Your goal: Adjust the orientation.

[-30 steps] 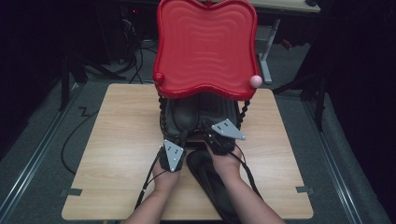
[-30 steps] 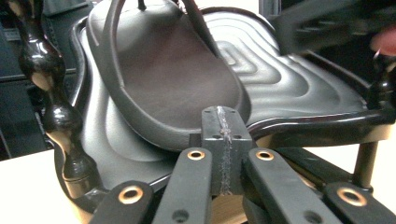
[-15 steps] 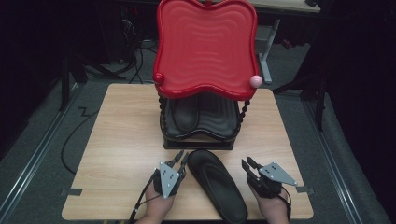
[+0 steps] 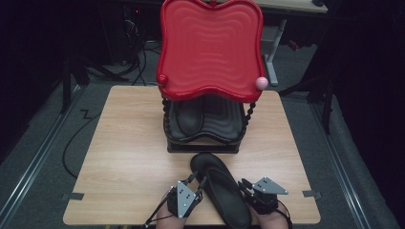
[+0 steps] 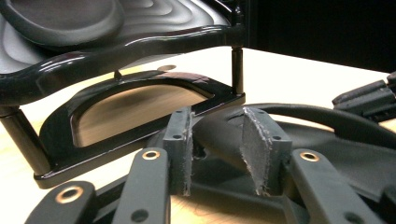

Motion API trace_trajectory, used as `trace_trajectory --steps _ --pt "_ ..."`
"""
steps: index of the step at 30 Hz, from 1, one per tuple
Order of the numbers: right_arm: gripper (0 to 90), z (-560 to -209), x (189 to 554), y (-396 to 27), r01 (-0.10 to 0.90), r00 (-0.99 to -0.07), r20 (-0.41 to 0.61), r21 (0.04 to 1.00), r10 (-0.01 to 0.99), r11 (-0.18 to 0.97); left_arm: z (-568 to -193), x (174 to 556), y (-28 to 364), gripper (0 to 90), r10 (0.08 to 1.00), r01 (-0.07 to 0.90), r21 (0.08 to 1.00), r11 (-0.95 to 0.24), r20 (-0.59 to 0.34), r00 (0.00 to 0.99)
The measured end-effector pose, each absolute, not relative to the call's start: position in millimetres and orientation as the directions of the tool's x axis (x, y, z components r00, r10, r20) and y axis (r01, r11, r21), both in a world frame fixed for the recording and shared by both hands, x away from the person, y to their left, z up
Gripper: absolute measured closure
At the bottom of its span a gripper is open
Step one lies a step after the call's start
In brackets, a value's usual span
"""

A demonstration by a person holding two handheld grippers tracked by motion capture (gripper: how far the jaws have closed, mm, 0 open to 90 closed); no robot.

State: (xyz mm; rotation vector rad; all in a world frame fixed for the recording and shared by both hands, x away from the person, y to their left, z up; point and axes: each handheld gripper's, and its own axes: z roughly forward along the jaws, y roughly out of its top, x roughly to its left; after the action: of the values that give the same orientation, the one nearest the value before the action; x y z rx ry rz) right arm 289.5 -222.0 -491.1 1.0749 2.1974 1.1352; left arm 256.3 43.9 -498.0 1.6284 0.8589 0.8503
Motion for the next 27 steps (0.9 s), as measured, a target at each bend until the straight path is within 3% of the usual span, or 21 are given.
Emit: trace_trajectory --steps 14,18,24,27 --pt "76.6 -497.8 282.0 -168.6 0.388 -0.712 -0.019 0.823 0.702 0.415 -502.6 262.7 63.3 63.1 0.902 0.174 0.967 -0.188 0.100 0.421" --pt "73.8 -490.9 281.9 -166.1 0.366 -0.688 -0.038 0.844 0.725 0.391 -501.6 256.2 67.4 58.8 0.910 0.173 0.967 -0.187 0.103 0.402" --pt "54.3 -483.5 279.8 -151.7 0.332 -0.718 0.004 0.881 0.696 0.338 -507.4 246.2 58.3 53.1 0.912 0.270 0.937 -0.219 0.098 0.399" --pt "52.8 -490.7 285.2 -143.3 0.358 -0.713 0.008 0.864 0.701 0.354 -507.0 249.2 58.7 49.3 0.918 0.314 0.927 -0.206 0.072 0.390"
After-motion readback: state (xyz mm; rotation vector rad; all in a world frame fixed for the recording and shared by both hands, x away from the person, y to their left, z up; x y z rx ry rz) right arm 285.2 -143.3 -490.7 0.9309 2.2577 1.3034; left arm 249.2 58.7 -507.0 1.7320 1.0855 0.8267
